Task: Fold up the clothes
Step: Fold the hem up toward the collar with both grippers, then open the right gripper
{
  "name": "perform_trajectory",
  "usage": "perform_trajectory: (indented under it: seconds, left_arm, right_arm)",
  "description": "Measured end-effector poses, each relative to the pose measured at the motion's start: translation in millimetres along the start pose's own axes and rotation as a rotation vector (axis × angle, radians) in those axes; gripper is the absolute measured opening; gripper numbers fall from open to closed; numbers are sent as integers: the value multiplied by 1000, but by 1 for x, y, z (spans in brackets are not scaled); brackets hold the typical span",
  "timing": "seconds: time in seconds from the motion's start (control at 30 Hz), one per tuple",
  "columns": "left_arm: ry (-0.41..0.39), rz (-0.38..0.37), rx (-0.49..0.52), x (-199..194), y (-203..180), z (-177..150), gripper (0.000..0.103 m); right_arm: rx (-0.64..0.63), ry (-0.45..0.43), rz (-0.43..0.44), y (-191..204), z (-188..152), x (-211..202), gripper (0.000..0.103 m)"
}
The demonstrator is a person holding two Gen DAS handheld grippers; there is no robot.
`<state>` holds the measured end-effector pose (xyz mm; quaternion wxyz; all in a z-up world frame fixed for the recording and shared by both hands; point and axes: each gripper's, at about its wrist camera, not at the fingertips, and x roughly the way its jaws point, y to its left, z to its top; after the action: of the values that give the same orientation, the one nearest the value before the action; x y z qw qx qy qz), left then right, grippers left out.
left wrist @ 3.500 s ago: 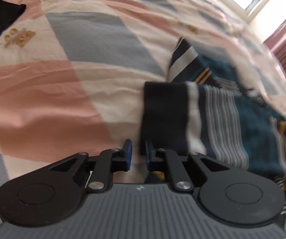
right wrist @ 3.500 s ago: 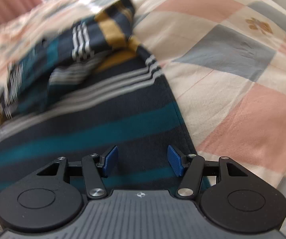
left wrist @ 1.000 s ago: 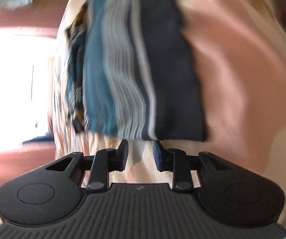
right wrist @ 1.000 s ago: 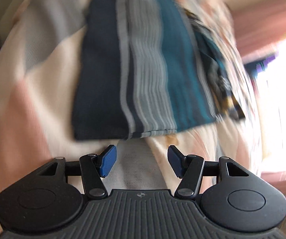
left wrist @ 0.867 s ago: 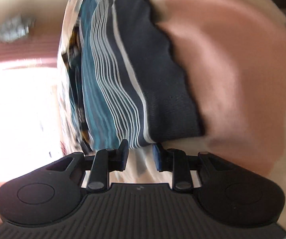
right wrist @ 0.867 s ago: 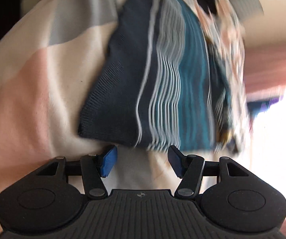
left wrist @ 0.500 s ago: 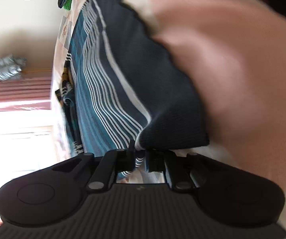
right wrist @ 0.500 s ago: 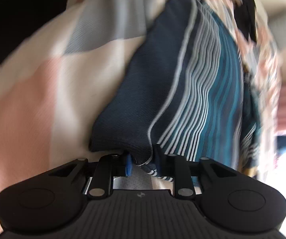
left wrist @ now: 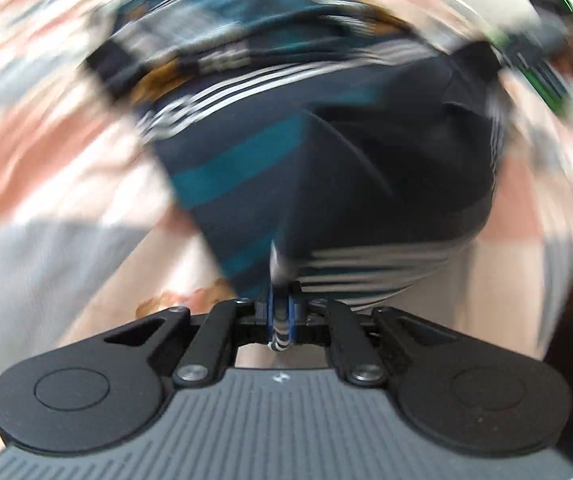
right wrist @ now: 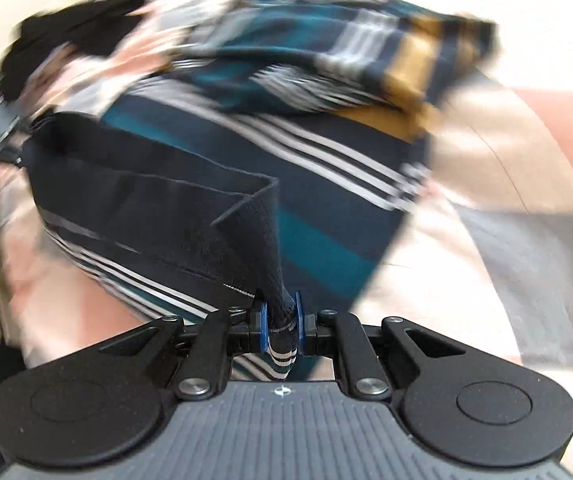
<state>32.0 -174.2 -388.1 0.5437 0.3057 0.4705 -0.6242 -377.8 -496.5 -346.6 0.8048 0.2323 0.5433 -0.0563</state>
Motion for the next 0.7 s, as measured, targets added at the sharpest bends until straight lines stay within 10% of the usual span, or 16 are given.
perform_trajectory:
  seconds: [0.13,0.3,0.47,0.7]
  left_arm:
    - [-34,-51,-194,0,19,0,9]
    - [-120,-38,-242,-6,15,4,41]
    - [-139,68,-137,14,-7,21,6]
    - [-306,100,-305,-11,15,25,6]
  right_arm:
    - [154,-55,28,-16,-3,12,21]
    - [201,-157,30,-18,-13,2,38]
    - [112,-161,-23,-8,-2,7,9]
    - [185,-322,6,-28,2,-27,7]
